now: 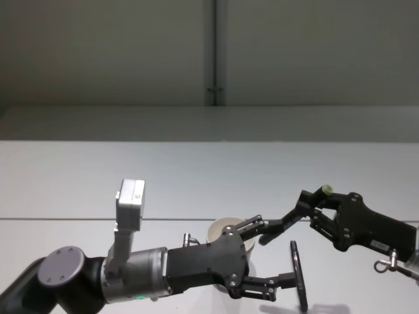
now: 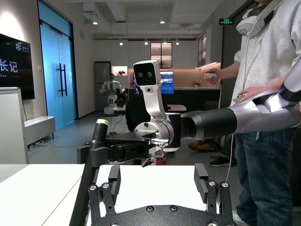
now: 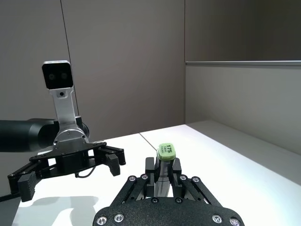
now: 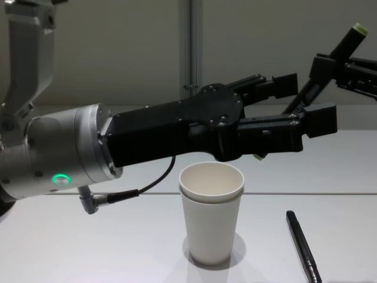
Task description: Place the pen into the pen holder.
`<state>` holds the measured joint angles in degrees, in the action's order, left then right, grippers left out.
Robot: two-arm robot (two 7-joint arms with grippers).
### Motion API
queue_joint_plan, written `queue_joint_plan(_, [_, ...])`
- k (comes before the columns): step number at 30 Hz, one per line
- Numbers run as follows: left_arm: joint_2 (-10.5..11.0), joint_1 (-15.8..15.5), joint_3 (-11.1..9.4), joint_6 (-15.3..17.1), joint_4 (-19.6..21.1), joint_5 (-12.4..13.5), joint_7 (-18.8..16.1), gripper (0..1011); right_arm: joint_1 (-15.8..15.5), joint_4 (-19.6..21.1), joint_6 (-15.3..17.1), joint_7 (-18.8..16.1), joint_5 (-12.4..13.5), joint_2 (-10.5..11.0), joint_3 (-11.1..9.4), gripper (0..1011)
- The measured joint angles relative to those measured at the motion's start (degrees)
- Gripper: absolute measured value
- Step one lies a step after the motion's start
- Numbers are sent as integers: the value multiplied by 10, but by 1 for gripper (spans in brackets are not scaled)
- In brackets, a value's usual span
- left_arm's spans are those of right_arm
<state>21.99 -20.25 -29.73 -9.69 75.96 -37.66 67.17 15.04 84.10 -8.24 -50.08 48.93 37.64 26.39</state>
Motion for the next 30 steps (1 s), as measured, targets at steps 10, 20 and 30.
queue_joint_plan(10, [0,0,0,0,0,0,0,1001,19,-4,18,46,-52,-19,16,203])
queue_joint_plan(20, [0,0,0,0,0,0,0,1001,42,-26,25,70,-93,-48,30,203])
queue_joint_plan(30, [0,0,0,0,0,0,0,1001,62,-51,27,86,-130,-77,42,203])
